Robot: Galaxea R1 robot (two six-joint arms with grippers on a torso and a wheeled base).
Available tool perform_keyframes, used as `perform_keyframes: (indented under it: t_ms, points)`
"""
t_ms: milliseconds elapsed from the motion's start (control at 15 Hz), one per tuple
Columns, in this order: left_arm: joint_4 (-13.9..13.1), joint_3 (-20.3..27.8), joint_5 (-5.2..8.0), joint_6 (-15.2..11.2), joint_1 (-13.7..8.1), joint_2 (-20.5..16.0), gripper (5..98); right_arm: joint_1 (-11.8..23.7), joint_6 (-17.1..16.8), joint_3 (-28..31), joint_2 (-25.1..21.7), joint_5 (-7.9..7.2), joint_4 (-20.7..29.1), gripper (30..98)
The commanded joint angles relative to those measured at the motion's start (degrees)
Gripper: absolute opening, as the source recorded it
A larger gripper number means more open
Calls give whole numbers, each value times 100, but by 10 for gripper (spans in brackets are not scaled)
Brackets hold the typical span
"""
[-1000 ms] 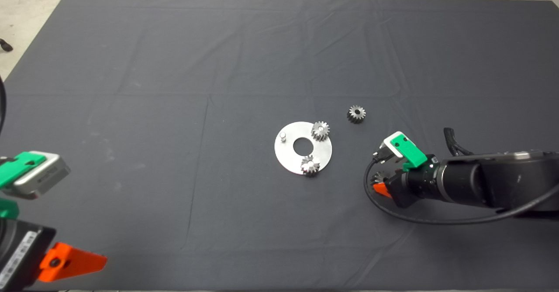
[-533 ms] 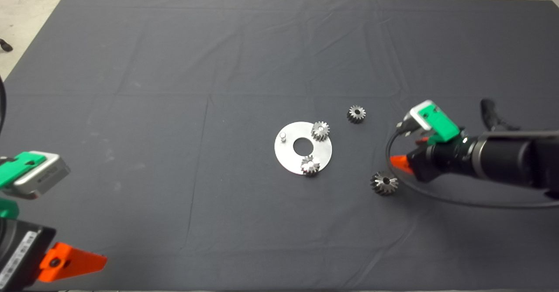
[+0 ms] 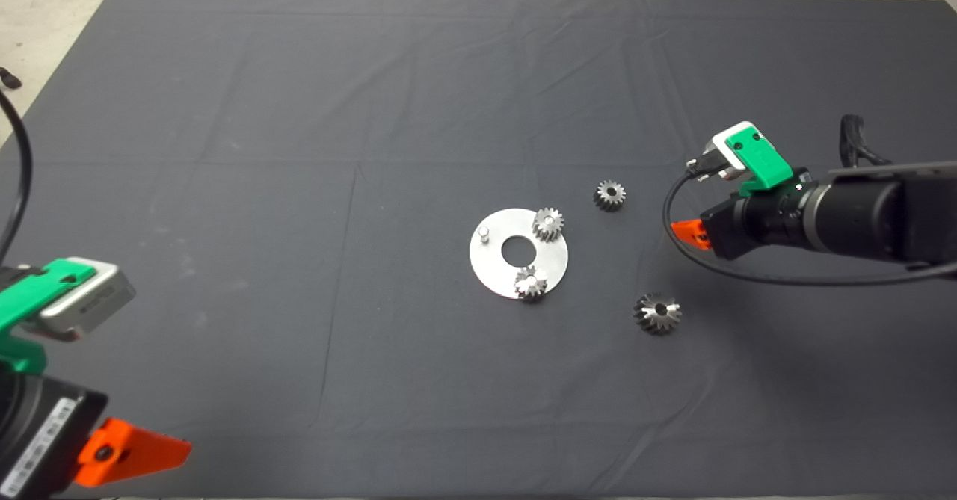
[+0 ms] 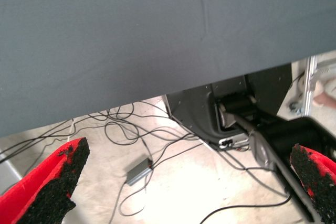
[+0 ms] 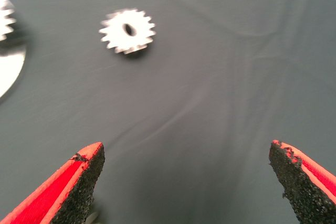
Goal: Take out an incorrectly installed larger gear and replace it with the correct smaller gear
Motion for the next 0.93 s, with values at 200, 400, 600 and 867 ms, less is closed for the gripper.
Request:
perform_keyframes:
  t_ms: [200, 400, 600, 867]
  points:
    - [-89, 52, 6, 74, -55, 577, 982, 72, -507, -936, 350, 1007, -84, 869]
    - [-89, 52, 7, 66, -55, 568, 982, 72, -498, -1057, 395, 1330, -84, 924]
    - [-89, 52, -2, 48, -55, 559, 982, 72, -489, -1071, 475, 1442, -84, 974]
    - [-89, 52, -2, 39, -55, 550, 982, 37, -490, -1278, 639, 1607, -102, 976]
